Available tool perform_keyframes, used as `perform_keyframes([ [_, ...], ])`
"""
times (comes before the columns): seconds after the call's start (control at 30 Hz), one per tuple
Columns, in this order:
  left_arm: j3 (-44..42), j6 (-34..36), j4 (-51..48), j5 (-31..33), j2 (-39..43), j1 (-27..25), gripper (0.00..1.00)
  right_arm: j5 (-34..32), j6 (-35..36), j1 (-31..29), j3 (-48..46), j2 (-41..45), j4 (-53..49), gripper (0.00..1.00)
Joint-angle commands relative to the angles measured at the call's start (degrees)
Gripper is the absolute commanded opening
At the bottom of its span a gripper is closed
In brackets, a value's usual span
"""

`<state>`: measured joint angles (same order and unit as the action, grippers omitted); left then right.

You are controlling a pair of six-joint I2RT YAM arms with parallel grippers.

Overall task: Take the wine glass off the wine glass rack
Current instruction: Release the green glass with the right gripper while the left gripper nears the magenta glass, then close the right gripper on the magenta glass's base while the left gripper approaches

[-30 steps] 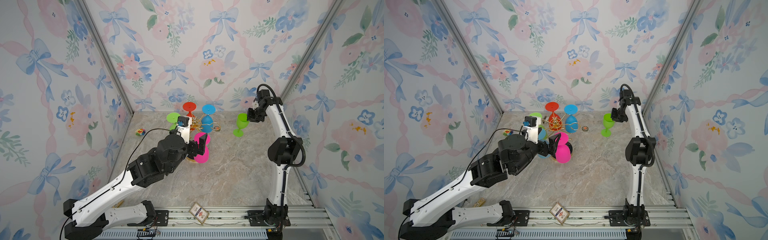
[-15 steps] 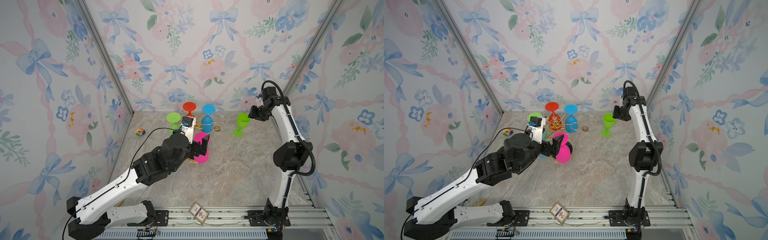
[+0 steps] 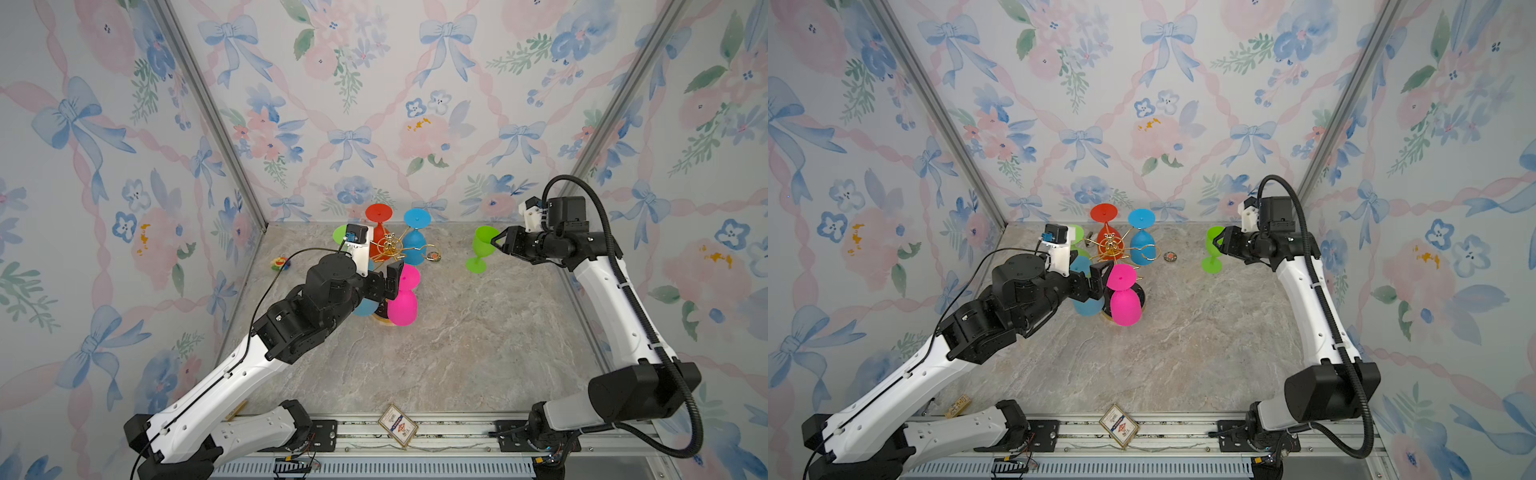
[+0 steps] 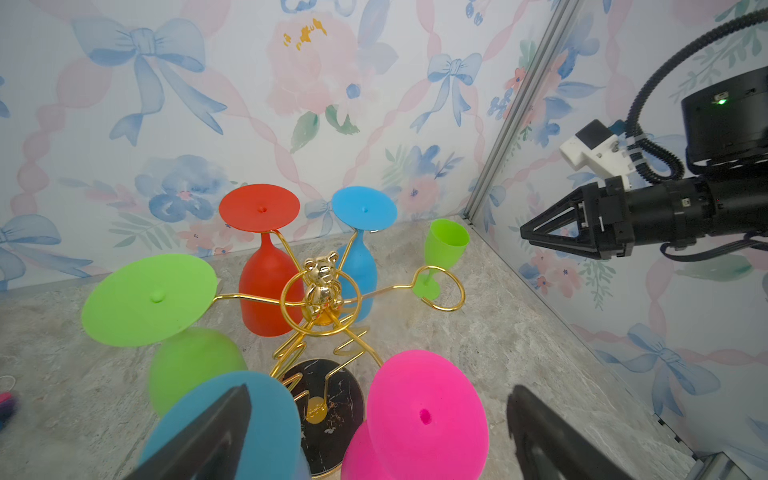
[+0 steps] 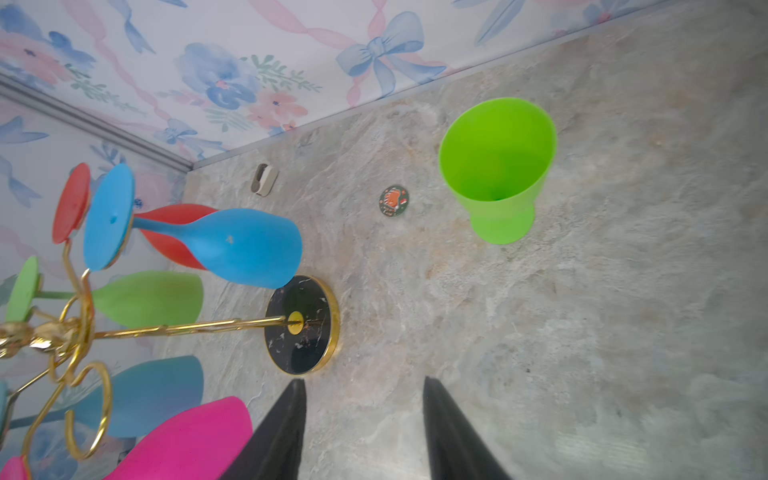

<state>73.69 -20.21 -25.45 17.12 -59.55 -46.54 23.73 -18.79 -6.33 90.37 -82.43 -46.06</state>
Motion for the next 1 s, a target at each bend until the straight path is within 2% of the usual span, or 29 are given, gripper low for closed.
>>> perform_keyframes([
  [0.0,-0.9,0.2,-0.5,-6.9,0.1,3.0,0.98,6.4,-2.4,-6.0,-4.0,4.2,4.7,0.48],
  [0.17,-0.8,-0.3,-0.5,-14.2,-0.1,7.4,0.97,13.2,-9.4,-13.9,-12.0,9.6,14.3,0.44],
  [0.3,-1.1,-0.6,-0.5,-17.1,0.7,9.7,0.97,15.4,-14.5,-17.8,-16.3,11.6,21.0,0.4],
  [0.5,-2.9,-2.1,-0.5,-21.7,2.4,12.0,0.96,14.8,-15.7,-21.3,-18.7,12.3,23.7,0.38],
  [0.6,-4.5,-3.0,-0.5,-23.2,3.3,12.1,0.94,15.2,-18.6,-22.1,-20.4,12.3,27.2,0.36],
  [0.97,-6.5,-4.1,-0.5,-23.8,5.5,12.7,0.92,13.4,-23.1,-25.9,-20.7,10.3,31.7,0.3],
])
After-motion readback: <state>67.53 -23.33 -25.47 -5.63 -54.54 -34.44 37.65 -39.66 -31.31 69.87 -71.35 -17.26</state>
